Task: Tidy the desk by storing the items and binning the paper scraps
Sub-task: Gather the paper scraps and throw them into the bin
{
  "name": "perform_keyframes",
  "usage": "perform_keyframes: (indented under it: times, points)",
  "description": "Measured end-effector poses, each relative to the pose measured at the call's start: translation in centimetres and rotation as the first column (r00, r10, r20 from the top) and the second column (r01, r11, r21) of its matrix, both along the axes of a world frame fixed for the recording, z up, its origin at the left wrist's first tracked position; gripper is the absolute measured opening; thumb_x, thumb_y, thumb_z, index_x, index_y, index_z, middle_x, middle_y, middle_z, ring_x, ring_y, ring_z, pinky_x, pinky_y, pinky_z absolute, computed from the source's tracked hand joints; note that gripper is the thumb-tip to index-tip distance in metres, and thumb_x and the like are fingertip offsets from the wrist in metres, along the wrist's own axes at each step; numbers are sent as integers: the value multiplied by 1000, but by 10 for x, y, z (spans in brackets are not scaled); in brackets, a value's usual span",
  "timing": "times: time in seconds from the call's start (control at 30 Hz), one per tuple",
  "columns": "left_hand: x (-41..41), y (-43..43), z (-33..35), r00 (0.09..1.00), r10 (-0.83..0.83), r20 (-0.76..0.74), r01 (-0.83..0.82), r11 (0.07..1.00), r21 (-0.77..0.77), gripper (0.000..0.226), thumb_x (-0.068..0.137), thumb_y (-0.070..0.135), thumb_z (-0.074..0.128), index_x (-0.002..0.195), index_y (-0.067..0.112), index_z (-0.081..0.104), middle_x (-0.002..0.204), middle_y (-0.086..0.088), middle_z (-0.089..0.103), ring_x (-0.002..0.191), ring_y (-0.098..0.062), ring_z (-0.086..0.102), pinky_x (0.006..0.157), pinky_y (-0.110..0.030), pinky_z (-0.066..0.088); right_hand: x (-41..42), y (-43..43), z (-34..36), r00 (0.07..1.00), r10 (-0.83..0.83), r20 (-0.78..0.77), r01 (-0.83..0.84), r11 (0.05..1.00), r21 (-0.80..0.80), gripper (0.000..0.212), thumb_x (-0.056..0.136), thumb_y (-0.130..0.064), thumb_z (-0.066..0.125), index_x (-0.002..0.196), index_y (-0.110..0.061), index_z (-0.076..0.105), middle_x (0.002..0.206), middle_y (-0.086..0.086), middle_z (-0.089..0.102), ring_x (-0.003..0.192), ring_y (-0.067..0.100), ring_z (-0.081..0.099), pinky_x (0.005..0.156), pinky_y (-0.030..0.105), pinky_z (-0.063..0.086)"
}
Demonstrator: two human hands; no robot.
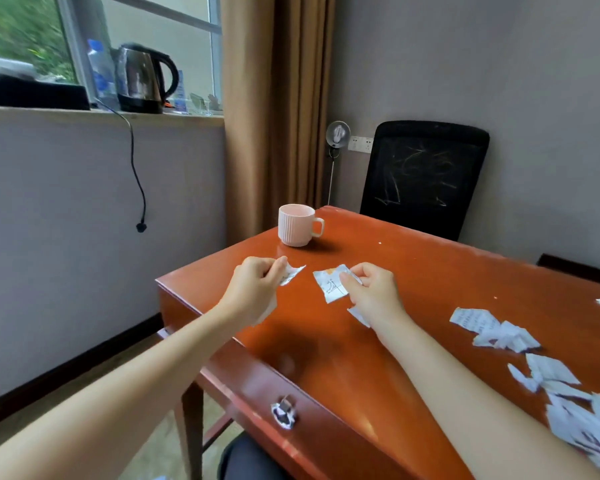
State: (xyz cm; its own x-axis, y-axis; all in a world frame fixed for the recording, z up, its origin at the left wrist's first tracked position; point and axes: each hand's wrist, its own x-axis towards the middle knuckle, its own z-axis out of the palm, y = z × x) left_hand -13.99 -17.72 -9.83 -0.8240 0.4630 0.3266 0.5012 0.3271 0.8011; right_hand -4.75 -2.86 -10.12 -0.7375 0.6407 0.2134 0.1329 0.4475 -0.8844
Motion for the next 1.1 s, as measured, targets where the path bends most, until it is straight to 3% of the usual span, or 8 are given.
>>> perform_keyframes:
  times: [0.13,0.2,0.37,0.43,0.57,0.73,0.83,1.1]
  points:
    - [0,-62,9,999,20,-38,-23,998,-62,43,99,26,40,61,13,55,25,9,36,29,-5,38,41,-14,28,-23,-53,13,984,176,-26,-175,984,17,10,93,-25,57,92,-16,60,83,-7,59,70,7,56,53,13,39]
    - [-1,-98,7,998,42,-51,-46,996,-82,49,99,25,40,50,25,43,24,6,32,24,-7,33,38,-16,26,-32,-81,14,958,285,-38,-284,958,26,10,93,-24,57,88,-15,60,72,-9,57,65,4,54,53,12,40]
    - [-15,-181,-22,978,187,-91,-199,969,-147,50,100,25,39,52,16,29,29,4,31,28,-11,28,42,-21,25,-59,-145,-2,871,491,-16,-491,871,-1,14,92,-15,59,82,-5,60,45,-15,51,39,-5,48,44,9,36]
    - [-24,-212,-42,966,236,-103,-252,951,-181,51,99,27,40,49,21,30,33,3,28,33,-12,27,42,-21,25,-73,-170,-15,836,548,10,-548,836,-18,14,92,-13,58,81,-6,60,40,-16,51,41,-4,48,43,9,34]
    - [-39,-264,-89,943,320,-91,-333,914,-233,52,98,27,41,49,20,26,44,5,23,41,-12,25,44,-23,24,-104,-217,-47,768,634,87,-635,772,-22,15,93,-17,57,80,-10,62,60,-10,54,58,1,50,52,16,37]
    - [-58,-315,-157,896,442,45,-413,865,-285,48,97,28,42,54,18,23,49,6,22,44,-11,22,48,-26,18,-144,-269,-105,705,678,209,-685,727,-48,16,88,-14,58,73,-12,62,51,-8,47,48,2,39,53,20,32]
    - [-68,-339,-198,831,523,189,-463,839,-286,45,97,26,42,57,14,25,45,6,23,40,-9,22,50,-28,21,-164,-295,-146,637,705,312,-722,687,-79,22,88,-15,55,67,-20,58,55,-9,49,55,5,44,59,25,35]
    - [-95,-397,-327,517,673,529,-665,705,-246,51,98,21,40,50,14,23,38,-9,34,28,-5,32,57,-29,28,-203,-350,-246,491,710,505,-729,652,-209,17,88,-12,50,73,-14,59,62,-5,51,57,9,43,46,16,33]
